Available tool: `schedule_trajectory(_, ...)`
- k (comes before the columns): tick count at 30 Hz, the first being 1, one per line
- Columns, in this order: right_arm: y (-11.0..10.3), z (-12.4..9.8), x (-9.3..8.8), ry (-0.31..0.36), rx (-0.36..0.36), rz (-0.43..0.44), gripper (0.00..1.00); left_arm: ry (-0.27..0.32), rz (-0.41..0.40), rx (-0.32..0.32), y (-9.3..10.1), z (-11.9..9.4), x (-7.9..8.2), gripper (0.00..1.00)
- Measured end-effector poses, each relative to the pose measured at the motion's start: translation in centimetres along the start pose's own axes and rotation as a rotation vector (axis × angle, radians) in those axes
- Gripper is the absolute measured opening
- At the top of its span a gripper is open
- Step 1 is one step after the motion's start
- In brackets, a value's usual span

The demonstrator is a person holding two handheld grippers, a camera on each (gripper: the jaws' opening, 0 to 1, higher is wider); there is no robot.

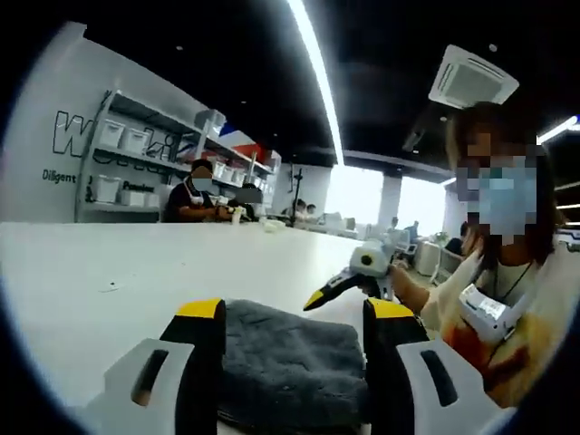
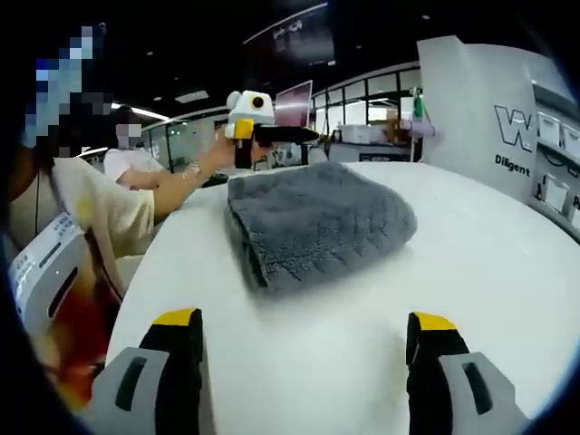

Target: Fold the towel on the table until its edges align and the towel forms a compact rectangular stack.

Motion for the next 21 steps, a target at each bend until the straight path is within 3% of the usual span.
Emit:
schedule_trajectory(2, 0.1, 0.1, -0.1, -0.004, -0.002, 0.003, 0.95, -0.019, 0.004, -0.007, 0.0, 0.2, -0.9, 0.7)
schedule_trajectory(5, 0.0, 0.2, -0.3, -0.012, -0.001, -0.001, 0.95, -0.119, 0.093, 0.034, -0.7, 0.4, -2.9, 0.84)
schedule_trajectory(7, -0.1, 0.3, -0.4, -0.018, 0.001, -0.004, 0.95, -0.154, 0.096, 0.025, -1.1, 0.5, -3.9, 0.9)
schedule_trajectory(9, -0.1, 0.3, -0.5, -0.021, 0.001, -0.003, 0.95, -0.174, 0.075, -0.001, -1.1, 0.7, -4.8, 0.92)
schedule_trajectory(13, 0.3, 0.4, -0.6, -0.026, -0.008, 0.004, 0.95, -0.249, 0.045, 0.034, -3.2, 0.1, -7.5, 0.91)
schedule_trajectory(16, 0.4, 0.5, -0.8, -0.033, -0.011, 0.006, 0.95, -0.204, 0.024, 0.022, -3.4, 0.0, -7.9, 0.9)
schedule_trajectory(21, 0.1, 0.7, -1.0, -0.045, -0.009, -0.007, 0.95, -0.207, 0.056, 0.017, -3.2, -0.2, -7.9, 0.9)
Point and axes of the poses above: the point that each gripper's makers call its tool centre point, and the gripper's own axes: z roughly forward along the fingers, y roughly to its right, x roughly out of its top, the point moved 1 cm from there along -z, roughly backward along the fingers, and after that the axes turned 8 degrees about -x, right-handed, at the moved point
